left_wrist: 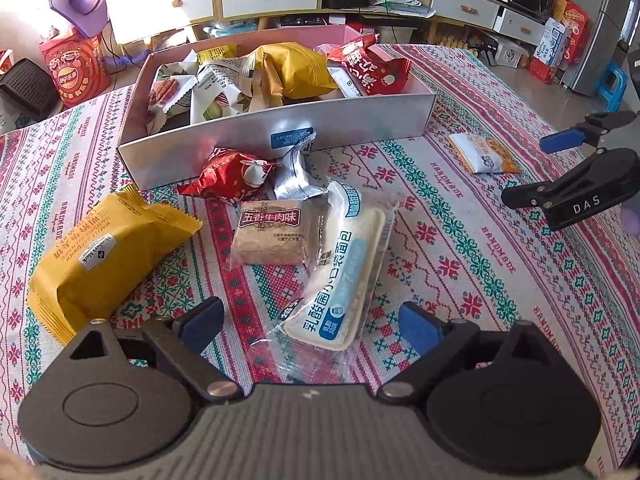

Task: Organize snacks
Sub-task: 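Withdraw both tools from the tray toward the remaining snacks, then grasp the lotus biscuit packet with the right tool while the left tool grasps the clear milk-stick packet, then carry both held packets over the tray and lower them inside, then open both tools to release the packets into the tray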

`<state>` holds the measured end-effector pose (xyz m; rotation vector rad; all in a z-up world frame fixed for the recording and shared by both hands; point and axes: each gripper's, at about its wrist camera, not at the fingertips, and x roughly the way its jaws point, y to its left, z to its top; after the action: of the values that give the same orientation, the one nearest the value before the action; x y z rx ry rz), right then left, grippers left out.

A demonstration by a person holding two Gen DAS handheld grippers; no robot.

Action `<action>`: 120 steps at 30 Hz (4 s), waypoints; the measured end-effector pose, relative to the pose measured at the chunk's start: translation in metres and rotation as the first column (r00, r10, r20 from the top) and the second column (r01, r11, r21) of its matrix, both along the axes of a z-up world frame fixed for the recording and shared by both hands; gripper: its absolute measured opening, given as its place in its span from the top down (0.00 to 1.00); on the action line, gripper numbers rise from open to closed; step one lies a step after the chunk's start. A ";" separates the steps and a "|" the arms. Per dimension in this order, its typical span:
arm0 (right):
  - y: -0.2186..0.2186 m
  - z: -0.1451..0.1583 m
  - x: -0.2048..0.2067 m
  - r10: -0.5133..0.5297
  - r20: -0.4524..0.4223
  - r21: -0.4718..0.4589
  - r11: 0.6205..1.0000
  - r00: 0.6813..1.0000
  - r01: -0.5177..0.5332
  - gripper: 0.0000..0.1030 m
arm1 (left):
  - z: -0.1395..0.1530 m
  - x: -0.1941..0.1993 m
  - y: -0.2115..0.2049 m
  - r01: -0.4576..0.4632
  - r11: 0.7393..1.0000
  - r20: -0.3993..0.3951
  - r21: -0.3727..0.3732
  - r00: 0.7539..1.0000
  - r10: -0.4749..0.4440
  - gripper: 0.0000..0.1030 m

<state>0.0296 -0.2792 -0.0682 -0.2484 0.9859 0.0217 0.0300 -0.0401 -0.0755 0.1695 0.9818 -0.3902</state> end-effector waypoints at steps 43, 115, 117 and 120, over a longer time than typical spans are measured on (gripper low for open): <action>0.082 0.015 -0.016 0.231 -0.046 0.133 0.966 0.972 -0.223 0.65 | 0.012 0.003 -0.006 0.036 0.999 -0.011 -0.032 0.999 -0.036 0.71; 0.016 0.062 0.140 -0.212 0.085 0.445 0.882 0.974 0.153 0.64 | 0.076 0.159 -0.015 -0.177 0.983 0.151 -0.053 0.971 0.183 0.77; 0.014 0.060 0.142 -0.223 0.075 0.462 0.872 0.972 0.164 0.64 | 0.077 0.161 -0.016 -0.176 0.983 0.151 -0.052 0.972 0.182 0.77; 0.015 0.061 0.143 -0.222 0.076 0.468 0.869 0.972 0.162 0.60 | 0.078 0.162 -0.018 -0.156 0.987 0.171 -0.048 0.972 0.162 0.77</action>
<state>0.1729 -0.2646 -0.0070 0.2853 0.8461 0.0560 0.1919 -0.0584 0.0029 0.0911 0.8094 -0.2409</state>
